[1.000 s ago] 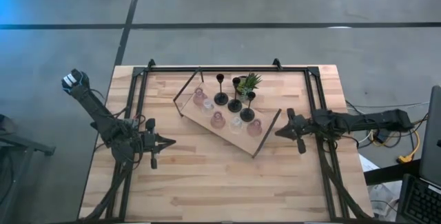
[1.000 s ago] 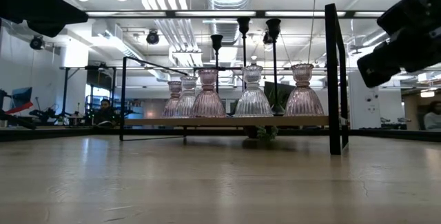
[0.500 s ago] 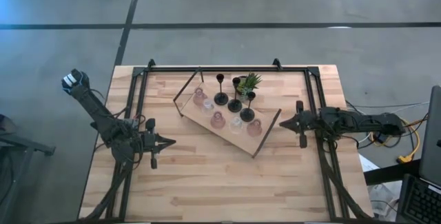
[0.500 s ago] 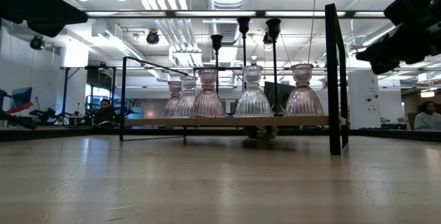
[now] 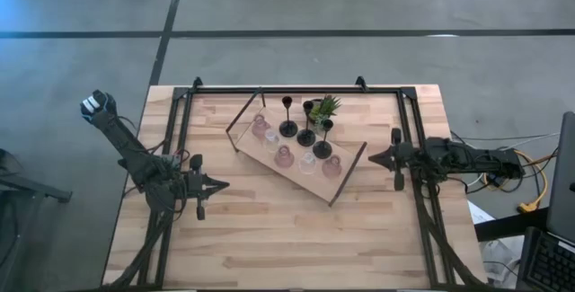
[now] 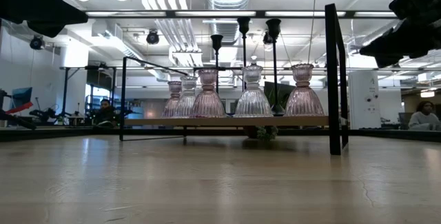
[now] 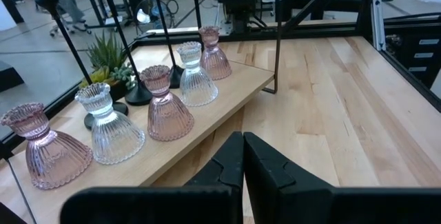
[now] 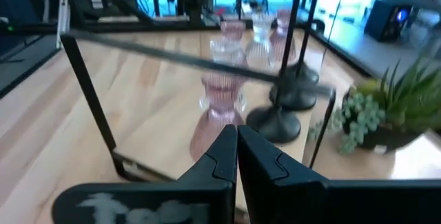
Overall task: Pick & Place candle stick holders
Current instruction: Return to Home Position
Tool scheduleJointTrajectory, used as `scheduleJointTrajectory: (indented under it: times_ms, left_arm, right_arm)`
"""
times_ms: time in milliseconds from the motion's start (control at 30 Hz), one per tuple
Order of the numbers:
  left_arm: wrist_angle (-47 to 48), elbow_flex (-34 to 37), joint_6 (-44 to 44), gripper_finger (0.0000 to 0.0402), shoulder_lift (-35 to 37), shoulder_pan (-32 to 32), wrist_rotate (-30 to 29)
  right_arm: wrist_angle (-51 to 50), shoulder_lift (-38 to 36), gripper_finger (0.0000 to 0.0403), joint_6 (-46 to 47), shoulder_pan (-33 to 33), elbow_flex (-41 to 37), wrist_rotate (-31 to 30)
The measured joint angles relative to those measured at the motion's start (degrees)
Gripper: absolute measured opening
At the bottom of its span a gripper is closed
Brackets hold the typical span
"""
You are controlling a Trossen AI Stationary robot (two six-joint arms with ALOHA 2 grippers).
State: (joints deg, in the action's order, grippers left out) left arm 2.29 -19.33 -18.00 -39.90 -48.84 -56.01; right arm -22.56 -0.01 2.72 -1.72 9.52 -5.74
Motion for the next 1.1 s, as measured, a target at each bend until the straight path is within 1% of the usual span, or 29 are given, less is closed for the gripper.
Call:
scheduleJointTrajectory:
  times_ms: [167, 400, 1100]
  left_arm:
    - [-0.01, 0.0, 0.0, 0.0014, 0.0, 0.0, 0.0]
    - [-0.03, 0.0, 0.0, 0.0014, 0.02, 0.0, 0.0]
    - [-0.09, 0.0, 0.0, 0.0014, 0.02, 0.0, 0.0]
  right_arm:
    - [-4.34, 0.18, 0.0008, 1.29, 0.0, -0.08, 0.12]
    - [-4.25, 0.14, 0.0008, 2.85, 0.0, -0.76, 2.8]
    - [-4.23, 0.9, 0.0009, 2.86, 0.0, -0.87, 3.17]
